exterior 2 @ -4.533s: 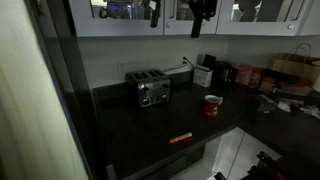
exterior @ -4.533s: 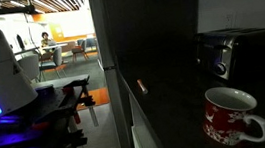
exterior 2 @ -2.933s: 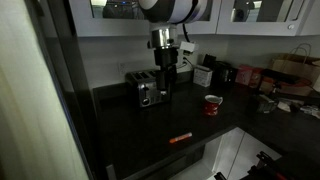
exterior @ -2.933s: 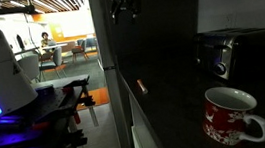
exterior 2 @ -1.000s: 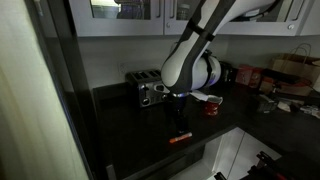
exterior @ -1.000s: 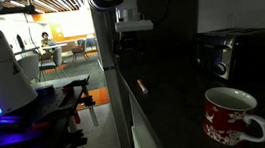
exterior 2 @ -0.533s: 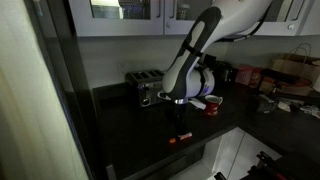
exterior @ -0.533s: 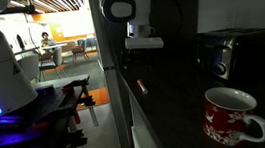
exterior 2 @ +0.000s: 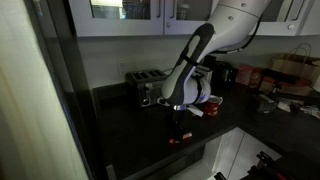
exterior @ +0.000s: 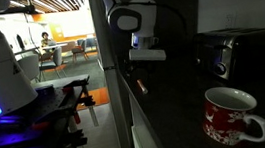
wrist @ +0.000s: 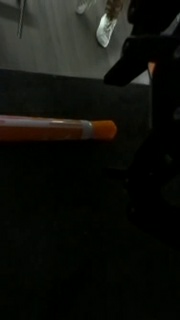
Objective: Put the marker in the mug
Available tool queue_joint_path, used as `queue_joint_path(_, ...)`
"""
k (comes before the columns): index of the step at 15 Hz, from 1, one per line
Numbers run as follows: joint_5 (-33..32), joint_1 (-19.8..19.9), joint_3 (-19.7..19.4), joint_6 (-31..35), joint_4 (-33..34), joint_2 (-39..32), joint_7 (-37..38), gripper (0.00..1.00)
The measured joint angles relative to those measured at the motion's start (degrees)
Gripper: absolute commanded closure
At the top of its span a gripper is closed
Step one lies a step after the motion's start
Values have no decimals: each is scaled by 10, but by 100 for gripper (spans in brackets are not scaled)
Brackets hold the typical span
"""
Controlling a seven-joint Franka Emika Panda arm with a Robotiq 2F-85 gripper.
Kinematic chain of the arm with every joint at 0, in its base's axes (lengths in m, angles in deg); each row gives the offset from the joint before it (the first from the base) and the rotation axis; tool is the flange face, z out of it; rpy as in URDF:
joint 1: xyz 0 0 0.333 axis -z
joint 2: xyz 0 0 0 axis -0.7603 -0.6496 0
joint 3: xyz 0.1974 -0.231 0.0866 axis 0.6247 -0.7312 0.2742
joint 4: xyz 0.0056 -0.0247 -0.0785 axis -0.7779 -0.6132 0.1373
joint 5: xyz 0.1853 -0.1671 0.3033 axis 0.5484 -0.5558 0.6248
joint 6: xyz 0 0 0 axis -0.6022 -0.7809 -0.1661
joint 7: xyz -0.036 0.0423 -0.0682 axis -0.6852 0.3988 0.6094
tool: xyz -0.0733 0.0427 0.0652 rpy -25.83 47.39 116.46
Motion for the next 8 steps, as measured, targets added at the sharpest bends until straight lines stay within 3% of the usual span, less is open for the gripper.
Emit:
queue_joint_path(4,-1,9,4,13,-8,-2,1,62)
queue_joint_path(8,-5,18,5,28,-11,-2,1,92)
